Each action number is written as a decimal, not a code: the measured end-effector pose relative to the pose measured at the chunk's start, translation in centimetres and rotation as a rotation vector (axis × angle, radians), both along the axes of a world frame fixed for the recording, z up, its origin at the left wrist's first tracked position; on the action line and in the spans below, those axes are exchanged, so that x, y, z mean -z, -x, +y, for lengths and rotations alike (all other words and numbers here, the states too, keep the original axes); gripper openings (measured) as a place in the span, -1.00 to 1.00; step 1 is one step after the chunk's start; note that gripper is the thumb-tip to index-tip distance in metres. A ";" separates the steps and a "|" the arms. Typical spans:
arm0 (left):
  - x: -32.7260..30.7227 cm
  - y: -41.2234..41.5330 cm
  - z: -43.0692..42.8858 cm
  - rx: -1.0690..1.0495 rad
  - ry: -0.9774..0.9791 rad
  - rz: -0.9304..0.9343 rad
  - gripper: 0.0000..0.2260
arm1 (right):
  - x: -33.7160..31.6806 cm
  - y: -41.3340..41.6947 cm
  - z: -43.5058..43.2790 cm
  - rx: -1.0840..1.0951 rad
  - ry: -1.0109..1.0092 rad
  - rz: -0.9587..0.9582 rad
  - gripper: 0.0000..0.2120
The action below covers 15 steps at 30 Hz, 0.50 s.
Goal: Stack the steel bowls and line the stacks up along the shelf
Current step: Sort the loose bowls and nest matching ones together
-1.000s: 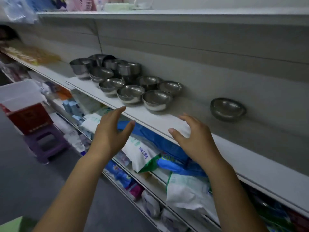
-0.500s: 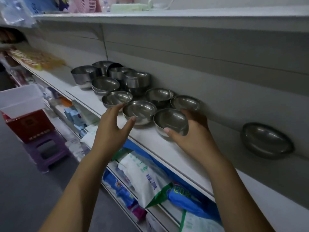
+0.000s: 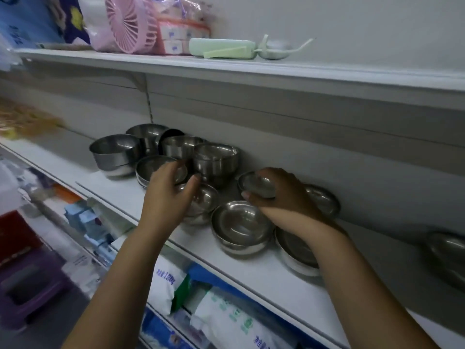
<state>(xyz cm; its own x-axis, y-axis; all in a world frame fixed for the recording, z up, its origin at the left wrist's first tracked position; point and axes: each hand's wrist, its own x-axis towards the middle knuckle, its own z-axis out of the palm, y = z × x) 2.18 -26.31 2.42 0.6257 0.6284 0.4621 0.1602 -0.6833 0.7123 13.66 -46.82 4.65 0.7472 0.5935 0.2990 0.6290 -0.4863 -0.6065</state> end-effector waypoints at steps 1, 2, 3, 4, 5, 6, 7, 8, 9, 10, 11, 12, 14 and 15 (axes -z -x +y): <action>-0.1 -0.5 1.3 0.007 0.016 -0.006 -0.66 | -0.2 -0.3 1.3 -0.003 0.039 -0.029 -0.48; -0.3 -1.0 2.4 0.023 0.037 -0.005 -0.68 | -0.4 -0.8 2.7 -0.006 0.062 -0.041 -0.49; -0.3 -1.4 3.3 0.045 0.048 0.008 -0.69 | -0.7 -1.2 3.9 -0.011 0.058 -0.046 -0.52; -0.3 -1.9 4.2 0.078 0.047 0.011 -0.67 | -1.1 -1.5 5.1 -0.020 0.036 -0.048 -0.55; -0.2 -2.3 5.2 0.115 0.042 0.007 -0.62 | -1.5 -1.8 6.3 -0.028 0.009 -0.054 -0.58; -0.1 -2.9 6.0 0.148 0.041 0.004 -0.58 | -1.8 -2.1 7.5 -0.027 -0.002 -0.065 -0.59; 0.1 -3.4 6.9 0.176 0.046 0.004 -0.59 | -2.1 -2.5 8.7 -0.017 0.003 -0.076 -0.58; 0.2 -3.8 7.7 0.196 0.049 0.002 -0.63 | -2.1 -2.8 9.8 -0.007 0.016 -0.082 -0.58; 0.3 -4.3 8.5 0.215 0.053 -0.005 -0.66 | -2.1 -3.2 10.8 0.001 0.026 -0.088 -0.58; 0.4 -4.7 9.1 0.234 0.065 -0.014 -0.69 | -2.0 -3.6 11.8 0.008 0.042 -0.095 -0.60; 0.4 -4.9 9.6 0.257 0.079 -0.021 -0.71 | -1.8 -4.1 12.6 0.020 0.069 -0.112 -0.63; 0.4 -5.2 10.0 0.282 0.087 -0.026 -0.72 | -1.5 -4.6 13.2 0.032 0.108 -0.127 -0.66; 0.3 -5.6 10.8 0.324 0.077 -0.031 -0.72 | -1.4 -5.4 14.1 0.048 0.156 -0.131 -0.70; 0.3 -5.9 11.1 0.337 0.069 -0.027 -0.72 | -1.4 -5.7 14.3 0.056 0.158 -0.133 -0.72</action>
<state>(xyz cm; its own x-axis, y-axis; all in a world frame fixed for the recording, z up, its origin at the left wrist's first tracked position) 8.05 -15.22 2.15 0.7915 0.4187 0.4452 -0.0864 -0.6445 0.7597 19.40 -32.50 6.04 0.7406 0.5993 0.3037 0.6676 -0.6054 -0.4334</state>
